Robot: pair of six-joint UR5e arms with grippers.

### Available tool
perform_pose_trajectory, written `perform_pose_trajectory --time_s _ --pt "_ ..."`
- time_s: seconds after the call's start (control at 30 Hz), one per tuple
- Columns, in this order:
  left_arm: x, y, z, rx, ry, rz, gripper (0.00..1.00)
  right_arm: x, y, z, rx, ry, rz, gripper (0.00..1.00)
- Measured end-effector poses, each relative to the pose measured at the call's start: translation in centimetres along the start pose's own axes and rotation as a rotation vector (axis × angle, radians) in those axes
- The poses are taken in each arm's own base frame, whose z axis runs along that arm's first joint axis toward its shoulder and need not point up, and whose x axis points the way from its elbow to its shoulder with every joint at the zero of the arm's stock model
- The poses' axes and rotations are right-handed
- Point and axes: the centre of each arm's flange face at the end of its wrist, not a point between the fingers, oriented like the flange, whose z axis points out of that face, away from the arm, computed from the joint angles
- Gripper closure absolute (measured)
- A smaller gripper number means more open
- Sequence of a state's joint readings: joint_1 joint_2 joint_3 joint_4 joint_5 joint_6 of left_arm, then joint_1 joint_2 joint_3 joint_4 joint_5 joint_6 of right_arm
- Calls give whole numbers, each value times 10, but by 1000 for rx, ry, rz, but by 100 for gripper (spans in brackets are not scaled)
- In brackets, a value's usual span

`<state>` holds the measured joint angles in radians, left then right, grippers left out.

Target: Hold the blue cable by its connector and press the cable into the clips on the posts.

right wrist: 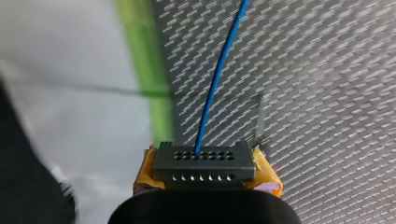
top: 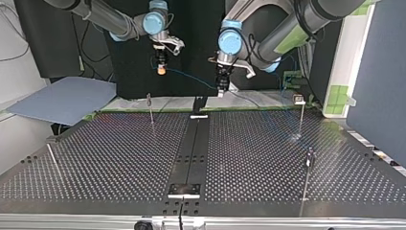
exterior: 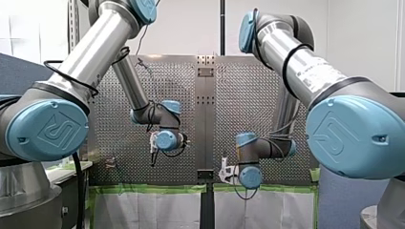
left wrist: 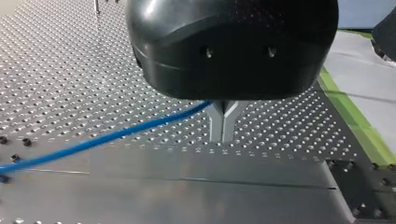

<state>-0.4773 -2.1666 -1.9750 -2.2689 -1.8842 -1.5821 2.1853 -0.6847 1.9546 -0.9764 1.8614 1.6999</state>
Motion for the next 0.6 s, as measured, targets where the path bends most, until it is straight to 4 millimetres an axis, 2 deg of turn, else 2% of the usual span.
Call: perform_pose_trajectory --time_s 0.13,0.3,0.43,0.6 --pt "14 -5 0 10 10 6 100 -12 14 -8 -14 -41 -19 100" --pt "30 -19 4 32 5 13 100 -18 32 -11 -19 -80 -51 100" --pt "38 -33 6 46 6 17 100 -15 43 -4 -16 -83 -63 100" --pt "51 -51 5 49 26 35 100 -5 55 16 -15 -65 -51 100"
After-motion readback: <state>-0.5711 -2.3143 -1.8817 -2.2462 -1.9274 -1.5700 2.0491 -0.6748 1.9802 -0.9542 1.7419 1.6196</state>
